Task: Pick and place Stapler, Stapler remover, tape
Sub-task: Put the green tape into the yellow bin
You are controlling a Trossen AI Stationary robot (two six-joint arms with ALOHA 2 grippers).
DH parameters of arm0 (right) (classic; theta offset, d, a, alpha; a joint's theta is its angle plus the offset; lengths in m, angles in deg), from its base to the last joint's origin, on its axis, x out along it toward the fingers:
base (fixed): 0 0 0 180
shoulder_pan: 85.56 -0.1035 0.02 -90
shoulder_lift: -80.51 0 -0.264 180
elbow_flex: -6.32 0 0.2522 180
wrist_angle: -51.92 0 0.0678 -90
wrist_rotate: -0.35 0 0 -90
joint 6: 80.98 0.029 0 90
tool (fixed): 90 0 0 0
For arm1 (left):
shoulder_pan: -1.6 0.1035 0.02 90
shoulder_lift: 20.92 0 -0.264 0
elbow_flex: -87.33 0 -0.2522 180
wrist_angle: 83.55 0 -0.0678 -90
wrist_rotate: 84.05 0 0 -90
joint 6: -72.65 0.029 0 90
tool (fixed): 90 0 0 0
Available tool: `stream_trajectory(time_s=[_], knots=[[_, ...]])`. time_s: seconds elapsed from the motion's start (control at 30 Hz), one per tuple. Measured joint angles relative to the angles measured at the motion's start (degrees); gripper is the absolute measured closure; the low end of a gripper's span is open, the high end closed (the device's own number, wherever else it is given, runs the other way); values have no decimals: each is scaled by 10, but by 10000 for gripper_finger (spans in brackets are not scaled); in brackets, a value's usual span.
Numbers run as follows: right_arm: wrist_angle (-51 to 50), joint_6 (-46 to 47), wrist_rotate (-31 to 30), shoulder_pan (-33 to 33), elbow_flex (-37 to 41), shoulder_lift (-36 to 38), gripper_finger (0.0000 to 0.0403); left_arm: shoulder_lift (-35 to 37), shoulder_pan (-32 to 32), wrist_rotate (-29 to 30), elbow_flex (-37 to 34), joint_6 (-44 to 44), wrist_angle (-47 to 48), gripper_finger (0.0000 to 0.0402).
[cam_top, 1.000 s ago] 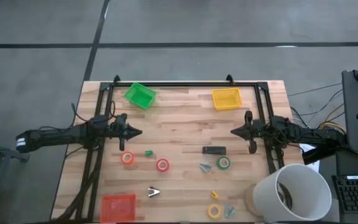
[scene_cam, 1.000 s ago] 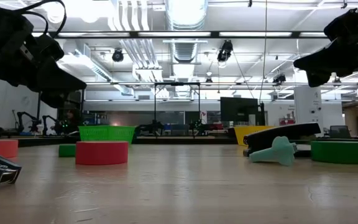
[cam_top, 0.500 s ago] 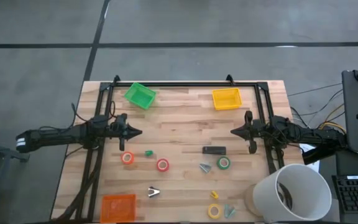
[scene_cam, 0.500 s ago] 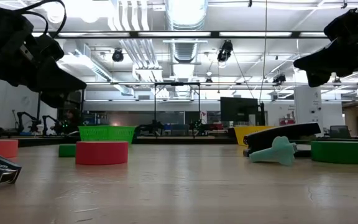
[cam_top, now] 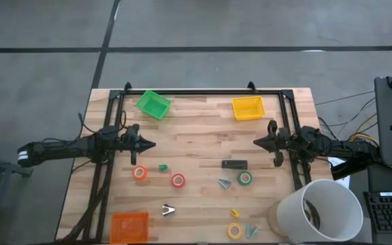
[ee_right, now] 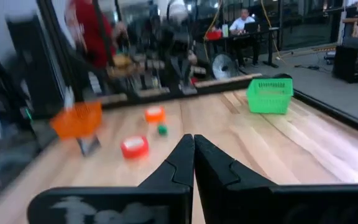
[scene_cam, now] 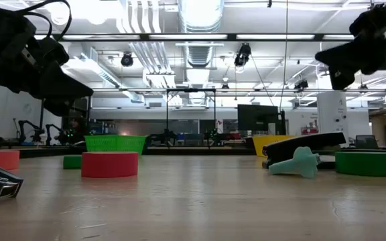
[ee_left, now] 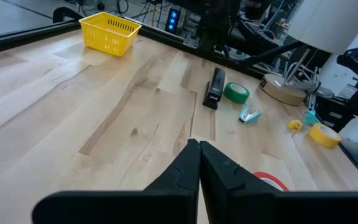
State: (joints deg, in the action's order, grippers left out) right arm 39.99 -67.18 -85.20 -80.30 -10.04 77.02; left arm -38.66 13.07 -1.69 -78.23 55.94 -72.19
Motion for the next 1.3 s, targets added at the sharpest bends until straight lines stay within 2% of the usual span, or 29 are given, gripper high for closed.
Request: stream_trajectory(time_s=[0.1,0.2,0.3,0.43,0.63,0.83,0.93,1.13,1.3], knots=[[8,63,2,0,0,0,394,0,0,0,0,0,0,390],[6,121,39,0,1,-2,394,0,0,0,0,0,0,390],[19,155,73,-5,1,-12,394,0,0,0,0,0,0,390],[42,192,76,-22,1,-50,394,0,0,0,0,0,0,390],[57,255,46,-62,0,-157,378,0,0,0,0,0,0,390],[48,295,46,-129,-62,-293,320,0,0,0,0,0,0,390],[-17,314,39,-158,-115,-355,285,0,0,0,0,0,0,390],[-235,397,-50,-201,-218,-478,234,0,0,0,0,0,1,390],[-272,462,-63,-235,-272,-577,225,0,0,0,0,0,1,390]])
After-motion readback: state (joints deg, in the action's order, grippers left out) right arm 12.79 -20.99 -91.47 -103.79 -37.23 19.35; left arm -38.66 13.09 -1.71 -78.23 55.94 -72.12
